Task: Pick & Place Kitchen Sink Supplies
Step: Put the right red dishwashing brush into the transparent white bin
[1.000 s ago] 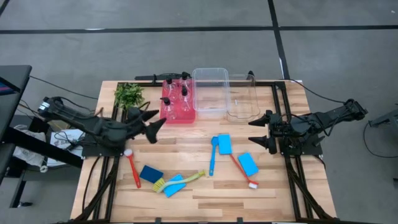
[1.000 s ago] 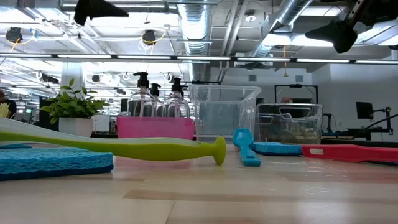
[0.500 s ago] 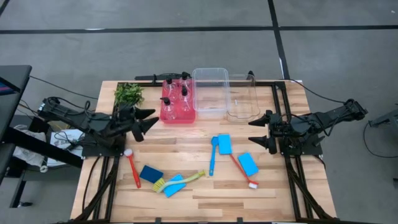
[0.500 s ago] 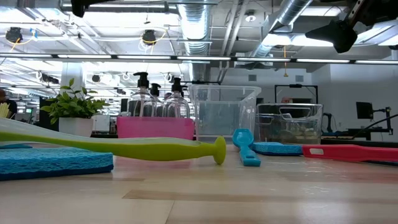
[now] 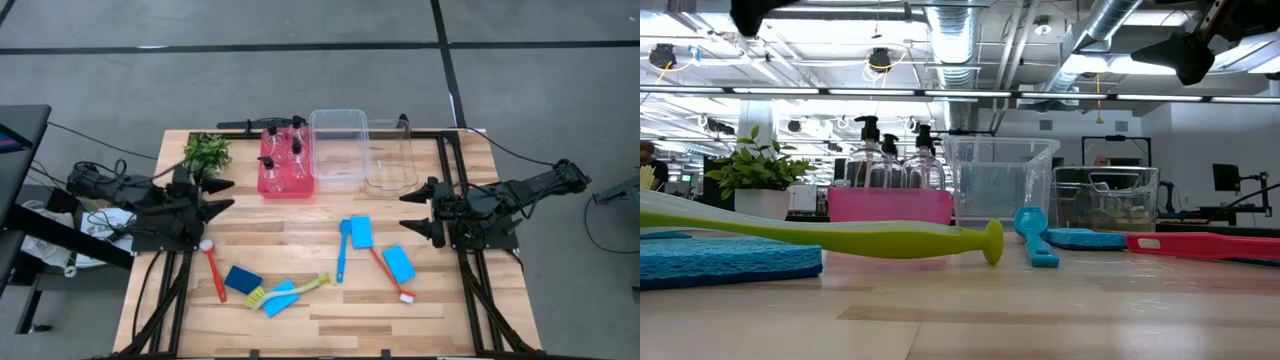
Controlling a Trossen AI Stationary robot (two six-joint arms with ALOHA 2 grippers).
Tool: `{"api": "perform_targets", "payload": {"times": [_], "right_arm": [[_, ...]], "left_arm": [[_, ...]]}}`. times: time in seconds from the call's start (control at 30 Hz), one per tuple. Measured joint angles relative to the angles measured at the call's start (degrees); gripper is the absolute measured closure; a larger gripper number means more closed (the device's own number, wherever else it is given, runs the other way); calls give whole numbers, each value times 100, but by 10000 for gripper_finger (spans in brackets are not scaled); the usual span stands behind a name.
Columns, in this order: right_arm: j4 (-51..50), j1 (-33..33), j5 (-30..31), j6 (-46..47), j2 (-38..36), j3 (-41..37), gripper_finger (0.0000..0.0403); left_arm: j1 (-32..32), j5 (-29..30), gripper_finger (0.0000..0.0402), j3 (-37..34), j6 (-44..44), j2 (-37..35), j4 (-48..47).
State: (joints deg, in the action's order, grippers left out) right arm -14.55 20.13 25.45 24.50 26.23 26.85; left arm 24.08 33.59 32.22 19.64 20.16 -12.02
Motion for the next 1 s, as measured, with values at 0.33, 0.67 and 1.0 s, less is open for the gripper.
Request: {"api": "perform_targets", "payload": {"times": [0.33, 0.67, 1.0], "right_arm": [[0, 1, -1, -1, 0, 0, 26], [71, -22, 50, -456, -1, 0, 26], [1052, -108, 82, -210, 1, 0, 26]], "left_arm": [[0, -126, 105, -1687, 356, -343, 941], [31, -558, 105, -3179, 1639, -245, 2936], [33, -355, 105, -3173, 779, -210, 3509]]}}
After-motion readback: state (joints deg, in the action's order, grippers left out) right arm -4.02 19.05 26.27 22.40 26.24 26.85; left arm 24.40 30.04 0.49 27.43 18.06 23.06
